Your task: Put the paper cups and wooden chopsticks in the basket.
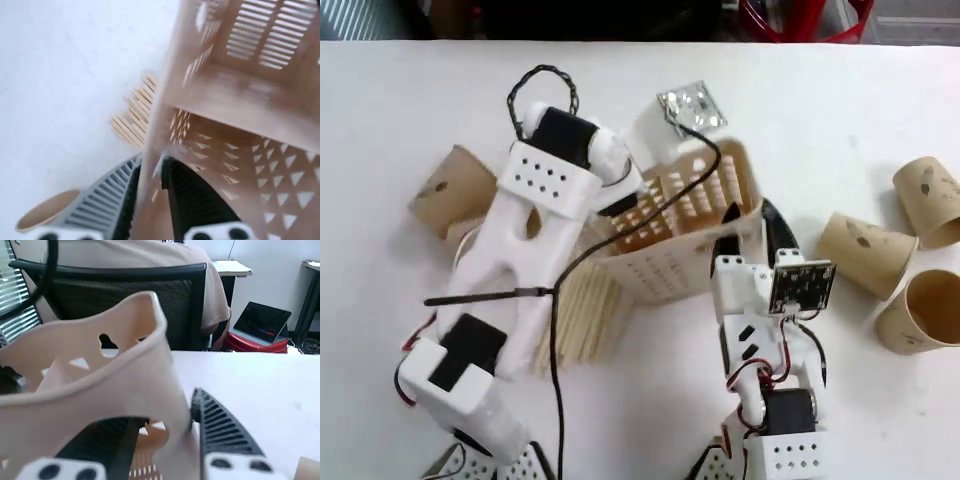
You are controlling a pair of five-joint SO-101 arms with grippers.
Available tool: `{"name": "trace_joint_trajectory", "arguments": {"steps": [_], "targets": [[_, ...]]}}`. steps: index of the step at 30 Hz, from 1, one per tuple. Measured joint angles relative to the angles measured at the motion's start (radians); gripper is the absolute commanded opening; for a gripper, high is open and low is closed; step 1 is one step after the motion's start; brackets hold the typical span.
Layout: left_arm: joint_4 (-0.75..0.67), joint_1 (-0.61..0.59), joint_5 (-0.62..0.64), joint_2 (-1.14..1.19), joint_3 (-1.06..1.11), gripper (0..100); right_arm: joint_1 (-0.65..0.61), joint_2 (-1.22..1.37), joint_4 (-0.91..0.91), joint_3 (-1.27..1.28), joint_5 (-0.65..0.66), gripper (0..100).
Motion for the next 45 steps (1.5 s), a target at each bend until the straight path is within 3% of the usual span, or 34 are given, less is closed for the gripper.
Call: {"name": "trace_joint_trajectory", "arguments": {"steps": [4, 11, 18, 22, 28, 45], "targets": [[-0.020, 0.000, 0.150, 0.002, -0.009, 2, 0.009, -0.003, 0.101, 0.000, -0.002, 21.9], [-0.028, 0.005, 0.399, 0.011, -0.014, 2, 0.137, -0.005, 0.370, -0.106, 0.008, 21.8], [-0.023, 0.048, 0.545, 0.104, -0.054, 2, 0.138, -0.006, 0.669, -0.235, 0.262, 7.0], [0.018, 0.092, 0.621, 0.160, -0.150, 2, 0.135, -0.009, 0.758, -0.239, 0.353, 7.1], [0.112, 0.173, 0.706, 0.181, -0.325, 2, 0.250, -0.009, 0.783, -0.239, 0.397, 7.4], [0.057, 0.270, 0.898, 0.216, -0.354, 2, 0.430, -0.015, 0.825, -0.239, 0.480, 7.0]]}}
